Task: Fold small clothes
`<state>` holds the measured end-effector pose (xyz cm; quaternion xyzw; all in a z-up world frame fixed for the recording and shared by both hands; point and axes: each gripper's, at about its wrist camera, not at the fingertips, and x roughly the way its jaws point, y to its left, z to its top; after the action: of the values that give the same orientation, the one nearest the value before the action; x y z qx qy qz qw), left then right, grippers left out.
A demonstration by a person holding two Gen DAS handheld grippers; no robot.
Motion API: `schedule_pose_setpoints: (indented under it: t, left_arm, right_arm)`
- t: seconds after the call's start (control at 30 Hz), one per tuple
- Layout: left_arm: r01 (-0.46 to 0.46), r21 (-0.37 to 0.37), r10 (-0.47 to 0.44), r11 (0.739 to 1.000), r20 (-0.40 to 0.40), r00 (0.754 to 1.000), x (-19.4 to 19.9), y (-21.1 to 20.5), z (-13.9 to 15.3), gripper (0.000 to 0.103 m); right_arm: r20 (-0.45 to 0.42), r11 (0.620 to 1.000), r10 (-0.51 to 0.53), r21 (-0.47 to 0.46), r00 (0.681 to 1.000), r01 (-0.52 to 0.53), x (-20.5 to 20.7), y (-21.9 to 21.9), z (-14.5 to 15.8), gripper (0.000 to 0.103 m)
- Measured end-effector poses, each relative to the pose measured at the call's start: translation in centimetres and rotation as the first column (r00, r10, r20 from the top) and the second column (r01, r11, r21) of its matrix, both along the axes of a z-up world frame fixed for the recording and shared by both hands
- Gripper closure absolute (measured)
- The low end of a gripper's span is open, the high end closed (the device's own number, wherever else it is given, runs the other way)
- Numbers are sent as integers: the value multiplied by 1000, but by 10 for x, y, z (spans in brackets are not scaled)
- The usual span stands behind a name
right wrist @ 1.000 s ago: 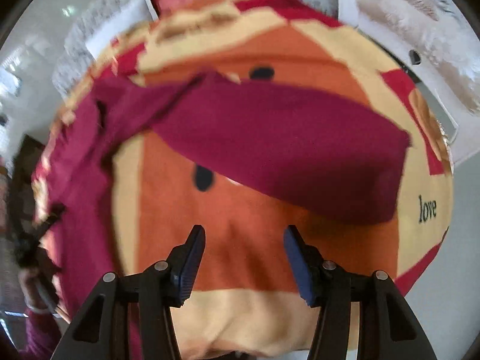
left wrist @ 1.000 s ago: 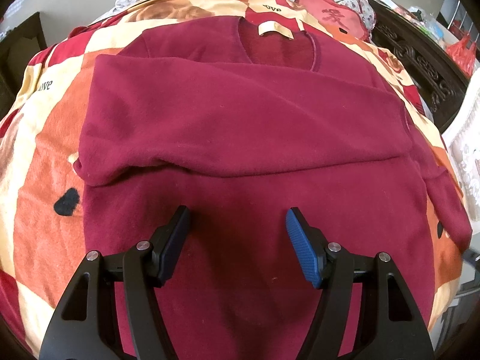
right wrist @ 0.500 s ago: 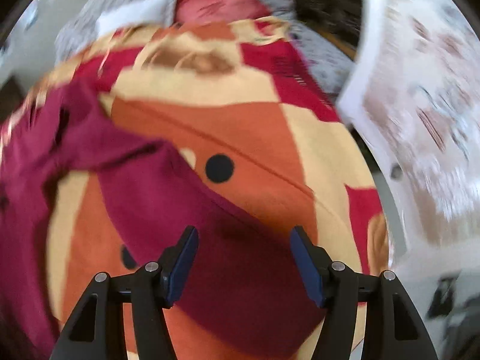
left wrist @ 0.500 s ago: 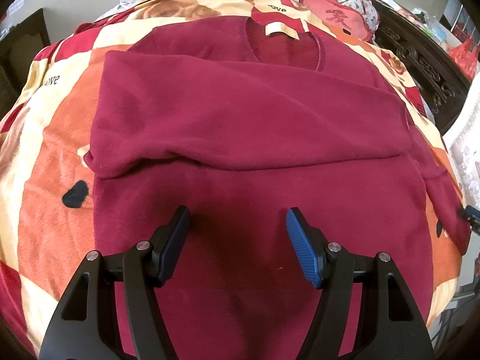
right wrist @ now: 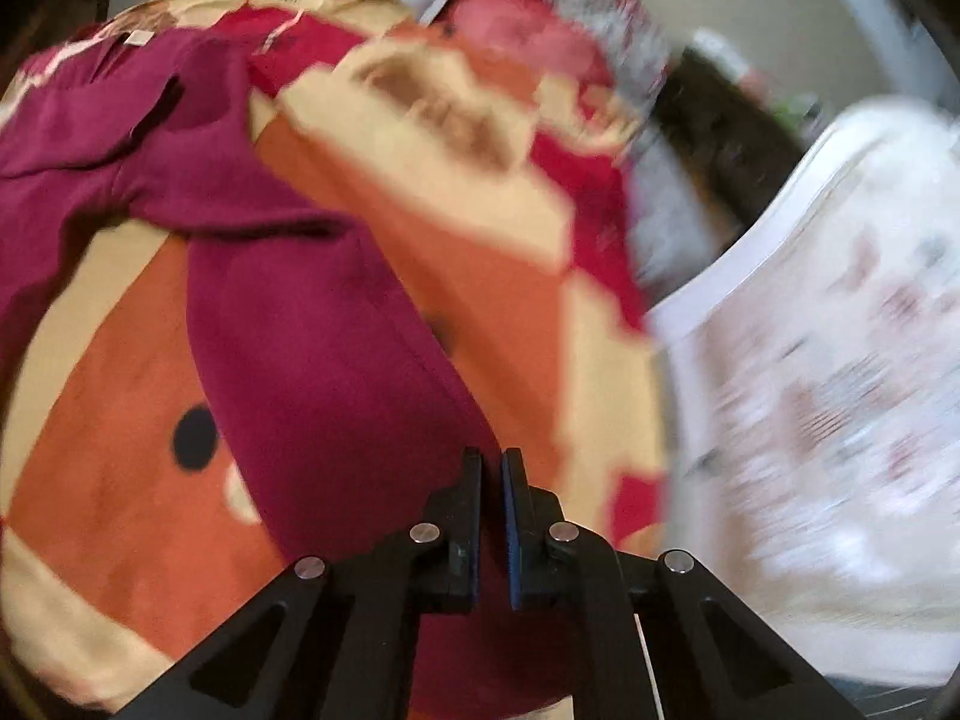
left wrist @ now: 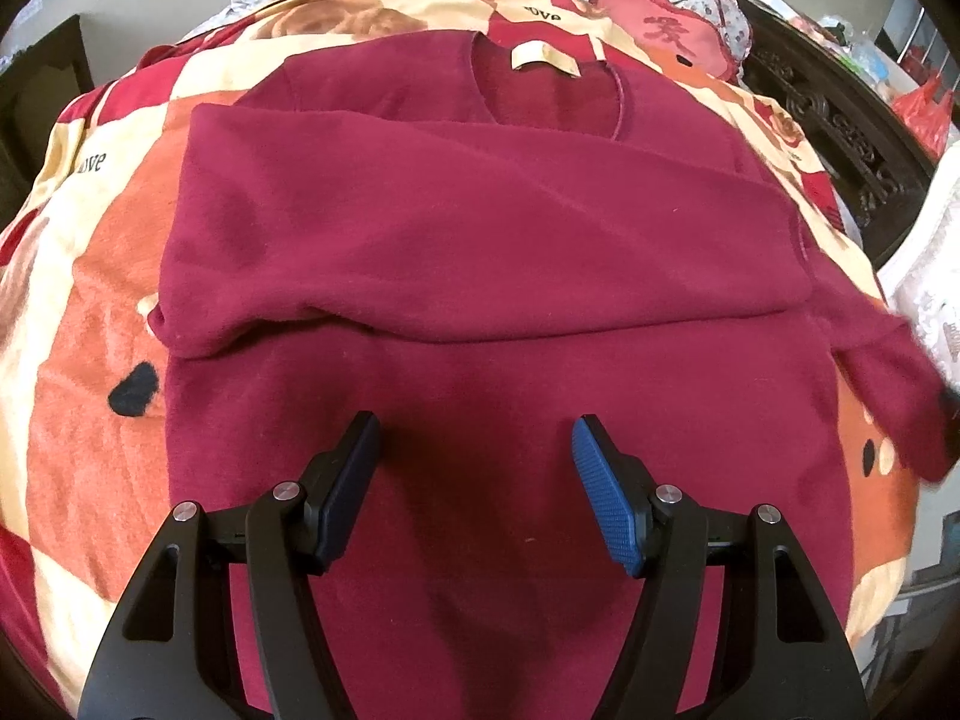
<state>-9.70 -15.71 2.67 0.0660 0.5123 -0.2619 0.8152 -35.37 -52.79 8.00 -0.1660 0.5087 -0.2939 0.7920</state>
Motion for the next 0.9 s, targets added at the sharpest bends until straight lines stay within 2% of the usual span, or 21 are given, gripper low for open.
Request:
schedule_pose_setpoints:
  t: [0.03,0.07,0.1,0.2,0.27,0.33,0.47,0.57,0.67,0.7,0.77,0.8,0.83,0.9]
  left_arm:
    - [-3,-7,3,1000,0,1000,0,3,2,37]
    - [-7,-11,7,1000,2,1000,0,5,3,37]
    - [-13,-17,13,1000,2,1000,1,8,5,37]
    - [-44,-47,44,998,-8,999,4,20,11,37]
    - [-65,-73,64,995,-6,998,6,29,18,37]
    - [-78,-88,79,993,7,997,7,38,24,37]
    - [-112,-111,116,987,24,993,14,57,34,37]
    - [-148,-122,152,982,30,988,22,74,38,37]
    - [-193,-121,199,974,38,979,29,90,38,37]
    - [-209,-123,214,970,33,976,32,95,38,37]
    - [-226,-125,230,966,19,973,36,103,36,37]
    - [-232,-123,236,965,16,972,38,105,36,37]
    - [-237,-121,240,964,15,971,40,107,36,37]
    - [-237,-125,241,964,20,970,42,111,37,37]
  right_arm:
    - [12,995,8,-101,1000,-7,4,5,13,97]
    - [24,986,18,-164,1000,-13,7,10,22,97]
    - [60,966,41,-256,997,-25,12,20,39,97]
    - [166,922,118,-384,979,-47,34,46,80,97]
    - [215,900,190,-428,958,-82,55,68,101,97]
    - [250,892,254,-434,934,-127,75,93,116,97]
    - [309,871,402,-420,862,-256,123,152,131,97]
    - [313,832,531,-366,787,-416,165,213,117,97]
    - [315,797,603,-282,733,-534,200,254,86,97]
    - [304,792,611,-222,731,-569,215,268,68,96]
    - [268,790,602,-61,752,-610,240,281,32,83]
    - [269,783,595,19,758,-621,248,283,19,71]
    - [281,781,573,95,770,-617,252,283,10,65]
    - [336,779,501,227,798,-585,253,275,4,64]
